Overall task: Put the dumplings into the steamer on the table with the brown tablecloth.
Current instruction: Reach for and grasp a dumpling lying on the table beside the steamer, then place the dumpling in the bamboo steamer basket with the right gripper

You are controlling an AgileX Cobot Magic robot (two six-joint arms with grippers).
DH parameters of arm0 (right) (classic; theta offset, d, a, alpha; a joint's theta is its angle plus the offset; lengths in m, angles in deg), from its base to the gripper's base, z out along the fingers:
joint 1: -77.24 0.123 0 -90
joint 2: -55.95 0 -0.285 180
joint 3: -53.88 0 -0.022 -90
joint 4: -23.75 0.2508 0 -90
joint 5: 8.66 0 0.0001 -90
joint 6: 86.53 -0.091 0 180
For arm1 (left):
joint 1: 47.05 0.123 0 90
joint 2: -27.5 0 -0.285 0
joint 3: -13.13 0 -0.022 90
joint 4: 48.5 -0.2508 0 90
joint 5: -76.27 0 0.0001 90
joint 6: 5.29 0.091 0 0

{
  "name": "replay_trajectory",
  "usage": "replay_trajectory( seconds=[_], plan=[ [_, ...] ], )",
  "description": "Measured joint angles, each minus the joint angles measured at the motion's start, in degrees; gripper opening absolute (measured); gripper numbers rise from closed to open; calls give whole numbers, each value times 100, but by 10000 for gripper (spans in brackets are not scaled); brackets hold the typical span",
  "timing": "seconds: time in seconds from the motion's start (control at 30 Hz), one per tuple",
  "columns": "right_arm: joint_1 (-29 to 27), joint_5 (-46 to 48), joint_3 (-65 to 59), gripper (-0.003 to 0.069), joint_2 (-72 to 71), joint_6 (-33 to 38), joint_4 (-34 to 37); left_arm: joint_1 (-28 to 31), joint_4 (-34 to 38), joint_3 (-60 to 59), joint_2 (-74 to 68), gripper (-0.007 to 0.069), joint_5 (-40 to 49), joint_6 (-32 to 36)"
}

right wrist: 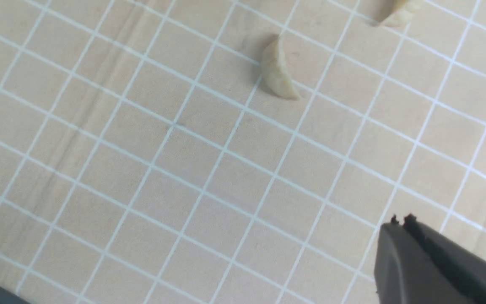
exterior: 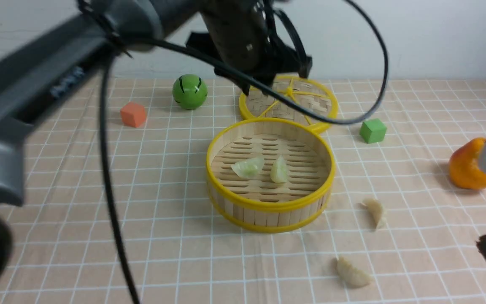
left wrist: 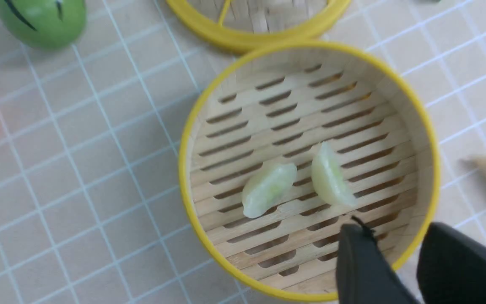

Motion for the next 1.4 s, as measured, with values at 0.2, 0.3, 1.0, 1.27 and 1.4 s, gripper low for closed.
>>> replay_trajectory(
  seconds=[0.2,0.3,1.0,1.27,1.4],
  plan=[
    [129,-153,156,-20,1382,873,689,0,-20,-493,1351,-14,25,146],
    [247,-286,162,-4,1813,1165,793,0,-20,-1079,1891,-14,25,146],
    [486,-2570,202,489,4238,1412,-386,0,871,-6675,6311,-14,-277,256],
    [492,-1788,869,191,4120,1366,-441,0,877,-7037,6936,-14,-304,263],
    [492,-1256,1913,191,4056,947,-249,0,877,-7037,6972,-14,-304,263]
  ],
)
